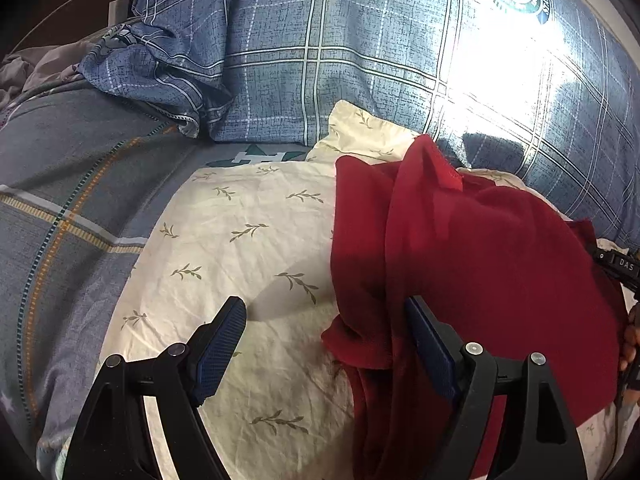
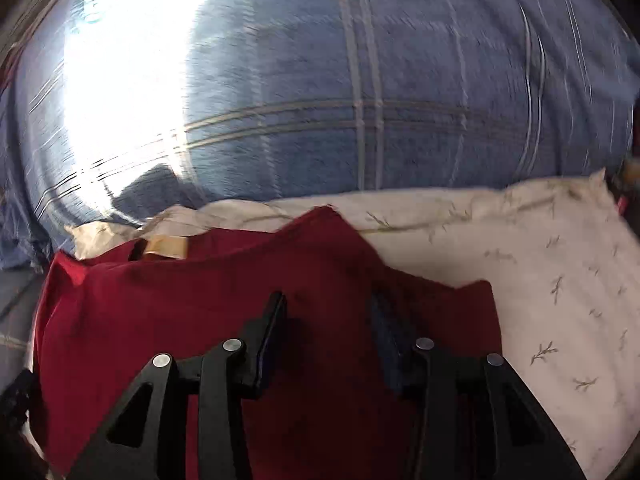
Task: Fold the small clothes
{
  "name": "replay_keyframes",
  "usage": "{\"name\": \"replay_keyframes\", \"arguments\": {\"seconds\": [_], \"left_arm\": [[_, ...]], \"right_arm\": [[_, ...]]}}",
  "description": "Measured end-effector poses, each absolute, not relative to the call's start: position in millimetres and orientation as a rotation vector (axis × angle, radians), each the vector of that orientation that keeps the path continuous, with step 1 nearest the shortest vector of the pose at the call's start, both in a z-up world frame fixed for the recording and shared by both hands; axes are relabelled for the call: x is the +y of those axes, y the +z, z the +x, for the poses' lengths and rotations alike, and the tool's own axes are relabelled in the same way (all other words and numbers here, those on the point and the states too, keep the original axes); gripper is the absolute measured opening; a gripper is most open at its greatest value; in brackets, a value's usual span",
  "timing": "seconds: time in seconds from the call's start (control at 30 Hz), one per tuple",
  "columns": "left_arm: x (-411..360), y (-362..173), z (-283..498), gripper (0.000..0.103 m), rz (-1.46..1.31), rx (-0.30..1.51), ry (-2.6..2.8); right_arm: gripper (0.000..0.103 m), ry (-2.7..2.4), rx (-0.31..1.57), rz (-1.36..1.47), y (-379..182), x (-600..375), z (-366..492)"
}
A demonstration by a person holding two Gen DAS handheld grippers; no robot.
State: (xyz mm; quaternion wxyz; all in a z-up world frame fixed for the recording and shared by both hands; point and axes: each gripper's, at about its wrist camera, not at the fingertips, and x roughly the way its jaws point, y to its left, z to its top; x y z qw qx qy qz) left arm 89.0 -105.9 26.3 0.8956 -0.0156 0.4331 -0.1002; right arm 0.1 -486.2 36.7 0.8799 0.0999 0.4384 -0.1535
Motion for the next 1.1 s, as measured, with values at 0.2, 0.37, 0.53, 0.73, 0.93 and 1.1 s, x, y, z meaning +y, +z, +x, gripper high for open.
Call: {"name": "replay_keyframes", "arguments": {"seconds": [0.2,0.37,0.53,0.73,0.93,1.1], "left_arm": [[-100.0,29.7,87.0,0.081,-0.052,0.898,-0.223],[-89.9,25.3,84.9,0.081,-0.106,0.946,-0.265],[-79.7,23.7,90.0,0.085,-0.153,0.972,-0.288],[-80.0,19.7,92.9,0.089,-0.157,0.984,-0.285],[-84.0,17.8,94.9,0.094,-0.162,0.984,-0.289],[-88.6,18.7,95.0,0.092,-0.173,0.958,-0.317]], "right_arm": [[0.066,-0.042,0.907,0.227,57.7,-403.5,22.7],[0.075,0.162,1.029,0.211,43.8,-316.8,74.0],[0.079,0.237,1.140,0.069,20.8,-247.8,116.3],[0.093,0.248,1.221,-0.053,-5.7,-216.8,135.8],[0.016,0.229,1.111,-0.075,16.5,-235.4,115.7],[0.015,0.275,1.044,0.063,48.5,-269.4,97.7]]}}
